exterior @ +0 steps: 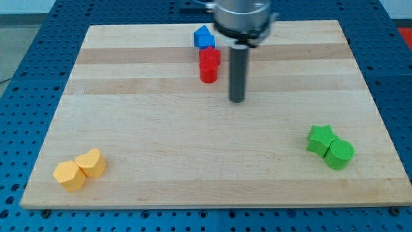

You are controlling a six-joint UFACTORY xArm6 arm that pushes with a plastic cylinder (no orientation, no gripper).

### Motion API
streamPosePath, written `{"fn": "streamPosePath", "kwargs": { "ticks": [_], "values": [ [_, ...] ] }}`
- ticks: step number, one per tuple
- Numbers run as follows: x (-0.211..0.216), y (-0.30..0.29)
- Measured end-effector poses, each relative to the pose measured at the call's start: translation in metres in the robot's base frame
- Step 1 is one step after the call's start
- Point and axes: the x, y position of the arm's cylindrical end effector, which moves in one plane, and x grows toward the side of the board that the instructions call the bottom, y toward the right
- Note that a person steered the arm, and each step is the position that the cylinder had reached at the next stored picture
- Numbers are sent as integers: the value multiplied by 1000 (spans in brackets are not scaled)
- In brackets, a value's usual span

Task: Push the green star into the red circle

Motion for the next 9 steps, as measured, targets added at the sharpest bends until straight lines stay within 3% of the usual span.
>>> {"fn": "streamPosePath", "kwargs": {
  "ticks": [2,3,4,5,6,8,9],
  "values": [
    [7,205],
    [58,270],
    [122,275],
    [146,248],
    [132,200],
    [62,82],
    [65,103]
  ]
}}
